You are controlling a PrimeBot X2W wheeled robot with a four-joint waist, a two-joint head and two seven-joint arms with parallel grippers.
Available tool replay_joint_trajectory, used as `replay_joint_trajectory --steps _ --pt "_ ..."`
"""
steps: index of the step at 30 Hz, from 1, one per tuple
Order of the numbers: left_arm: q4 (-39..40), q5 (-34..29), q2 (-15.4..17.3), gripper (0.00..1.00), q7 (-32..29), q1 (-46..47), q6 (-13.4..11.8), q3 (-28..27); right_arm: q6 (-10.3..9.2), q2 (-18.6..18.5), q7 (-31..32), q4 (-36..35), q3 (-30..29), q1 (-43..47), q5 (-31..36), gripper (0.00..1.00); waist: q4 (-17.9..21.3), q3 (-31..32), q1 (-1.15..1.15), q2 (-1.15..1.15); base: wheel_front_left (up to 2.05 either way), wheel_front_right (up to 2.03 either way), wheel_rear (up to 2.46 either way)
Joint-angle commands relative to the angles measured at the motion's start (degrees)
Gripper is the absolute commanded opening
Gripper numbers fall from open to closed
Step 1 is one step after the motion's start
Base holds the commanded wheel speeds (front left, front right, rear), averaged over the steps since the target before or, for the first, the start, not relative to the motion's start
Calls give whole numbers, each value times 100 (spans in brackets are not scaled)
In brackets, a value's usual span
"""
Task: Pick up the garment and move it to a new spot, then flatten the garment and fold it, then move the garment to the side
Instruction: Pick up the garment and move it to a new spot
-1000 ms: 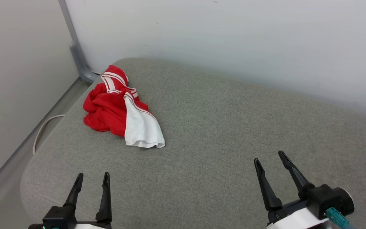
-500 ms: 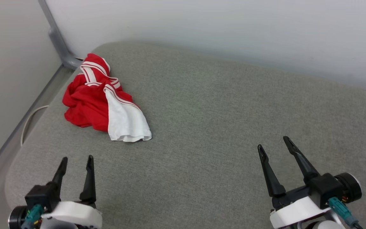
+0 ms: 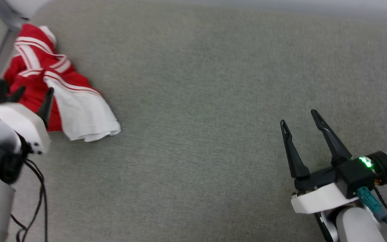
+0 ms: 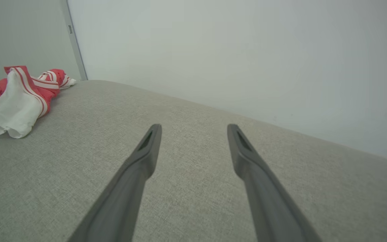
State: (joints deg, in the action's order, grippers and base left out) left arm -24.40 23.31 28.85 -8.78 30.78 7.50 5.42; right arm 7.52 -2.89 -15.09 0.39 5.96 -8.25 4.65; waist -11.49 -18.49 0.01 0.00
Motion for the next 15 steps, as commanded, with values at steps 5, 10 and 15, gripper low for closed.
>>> replay_joint_trajectory --steps 5,10,15 --pt "-396 951 530 100 -1132 631 -7 400 -6 3 -12 -82 -103 -252 -50 100 453 -671 -1 0 0 0 0" --pt "-784 1642 822 100 -1808 997 -7 515 -6 4 -12 -139 -48 -369 -77 100 598 -958 -1 0 0 0 0" --pt "-1259 1834 965 100 -2186 1108 -7 719 -6 4 -12 -162 -1 -468 -61 100 702 -1129 -1 0 0 0 0"
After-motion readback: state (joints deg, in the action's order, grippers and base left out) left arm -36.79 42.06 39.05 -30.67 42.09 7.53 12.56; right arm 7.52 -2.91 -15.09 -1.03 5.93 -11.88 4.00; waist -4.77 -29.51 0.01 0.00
